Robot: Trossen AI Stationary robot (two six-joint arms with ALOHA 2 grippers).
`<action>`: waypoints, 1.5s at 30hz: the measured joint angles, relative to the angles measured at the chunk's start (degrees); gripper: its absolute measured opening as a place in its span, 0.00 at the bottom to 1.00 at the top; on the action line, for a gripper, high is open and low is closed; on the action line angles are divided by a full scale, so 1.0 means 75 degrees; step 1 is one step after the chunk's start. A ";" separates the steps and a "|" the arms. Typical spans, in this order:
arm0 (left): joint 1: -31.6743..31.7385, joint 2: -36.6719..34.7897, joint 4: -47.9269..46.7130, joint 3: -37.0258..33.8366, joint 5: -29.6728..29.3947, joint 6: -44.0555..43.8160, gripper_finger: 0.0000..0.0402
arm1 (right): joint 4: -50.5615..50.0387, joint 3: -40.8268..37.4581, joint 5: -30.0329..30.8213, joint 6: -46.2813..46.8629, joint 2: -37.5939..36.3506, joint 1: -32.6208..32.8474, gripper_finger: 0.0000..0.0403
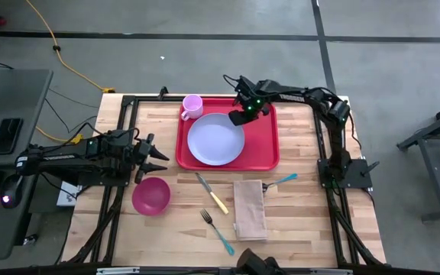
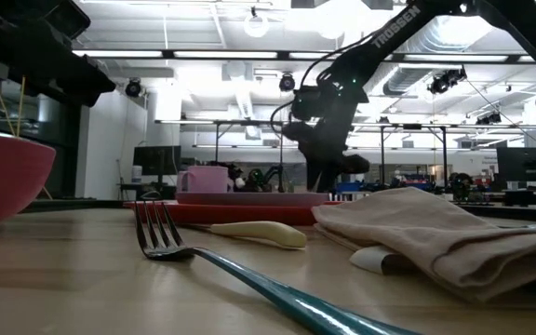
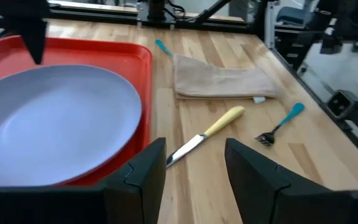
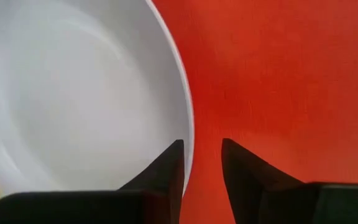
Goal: Set up tray
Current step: Put the pink bowl on top of the light blue plate on the orange serving tray
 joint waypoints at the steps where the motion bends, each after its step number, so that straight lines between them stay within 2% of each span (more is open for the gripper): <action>1: 0.0000 0.0000 0.0000 0.0000 0.0063 -0.0003 0.48 | -0.0022 0.0000 -0.0003 -0.0003 -0.0077 0.0000 0.21; 6: 0.0000 0.0000 0.0006 -0.0002 0.0442 -0.0257 0.48 | -0.0107 0.0003 -0.0071 -0.0005 -0.0611 0.0007 0.22; 11: 0.0000 0.0000 0.0017 -0.0003 0.0827 -0.1202 0.48 | -0.0395 0.0006 -0.0024 -0.0185 -0.1186 0.0122 0.21; 15: 0.0000 0.0002 0.0021 -0.0002 0.1210 -0.1792 0.48 | -0.0706 0.0006 0.0147 -0.0722 -0.1566 0.0369 0.21; 23: 0.0000 0.0000 0.0554 -0.0003 0.1850 -0.2039 0.48 | -0.1420 0.0006 0.0736 -0.2275 -0.2176 0.1094 0.21; 29: 0.0012 0.0000 0.0903 -0.0003 0.1971 -0.2560 0.48 | -0.1480 0.0006 0.1366 -0.2436 -0.2604 0.1504 0.21; 36: 0.0012 0.0000 0.0889 -0.0003 0.1948 -0.4026 0.48 | -0.1563 -0.0036 0.1481 -0.2468 -0.3268 0.1675 0.21; 40: 0.0012 0.0000 0.0889 0.0000 0.1945 -0.4873 0.48 | -0.1448 -0.0575 0.1770 -0.2346 -0.3873 0.1679 0.21; 45: 0.0012 0.0003 0.0888 -0.0003 0.1939 -0.5662 0.48 | -0.0652 -0.1938 0.1866 -0.1699 -0.4991 0.1673 0.21</action>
